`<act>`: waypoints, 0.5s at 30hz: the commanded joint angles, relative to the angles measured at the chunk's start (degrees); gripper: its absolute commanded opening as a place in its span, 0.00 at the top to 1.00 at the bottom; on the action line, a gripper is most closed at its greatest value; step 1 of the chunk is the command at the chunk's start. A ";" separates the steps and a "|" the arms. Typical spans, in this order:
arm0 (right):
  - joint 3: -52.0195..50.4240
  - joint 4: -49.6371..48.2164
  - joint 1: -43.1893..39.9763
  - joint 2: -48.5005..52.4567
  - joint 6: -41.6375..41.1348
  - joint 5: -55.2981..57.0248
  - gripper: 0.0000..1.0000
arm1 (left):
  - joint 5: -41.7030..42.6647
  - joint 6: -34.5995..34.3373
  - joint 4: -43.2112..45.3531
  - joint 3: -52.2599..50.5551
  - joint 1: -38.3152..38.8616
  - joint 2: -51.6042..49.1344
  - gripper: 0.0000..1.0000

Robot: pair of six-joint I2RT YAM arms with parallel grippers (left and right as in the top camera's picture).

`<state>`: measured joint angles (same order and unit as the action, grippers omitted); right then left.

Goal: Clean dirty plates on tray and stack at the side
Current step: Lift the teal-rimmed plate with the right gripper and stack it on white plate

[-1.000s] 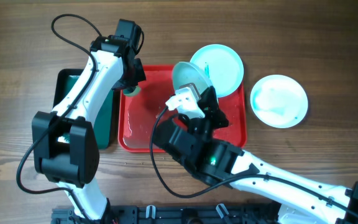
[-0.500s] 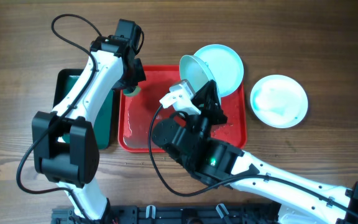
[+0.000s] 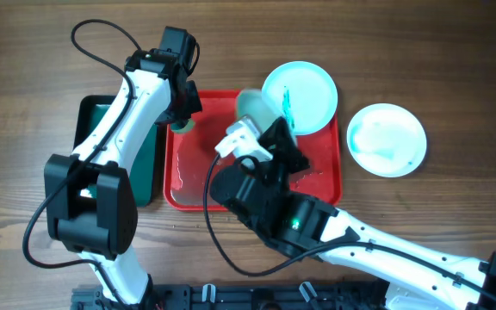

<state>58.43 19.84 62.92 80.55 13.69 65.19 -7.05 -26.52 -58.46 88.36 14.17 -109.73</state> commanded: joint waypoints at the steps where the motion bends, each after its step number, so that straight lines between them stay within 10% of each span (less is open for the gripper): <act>1: 0.17 6.19 -0.31 -0.92 -16.22 -19.17 0.96 | -0.50 -1.18 0.15 0.35 -0.20 -0.24 0.96; 5: 0.17 12.90 -3.63 -3.13 -33.31 -25.97 0.96 | -0.50 -1.18 0.44 -0.24 -0.20 -0.24 0.96; 15: 0.17 15.39 -40.35 -14.60 -34.82 -73.33 0.96 | -0.48 -1.18 0.57 -0.39 -0.17 -0.26 0.96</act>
<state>58.43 34.11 32.91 68.07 -19.11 8.23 -7.05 -26.52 -58.02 88.33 14.17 -109.73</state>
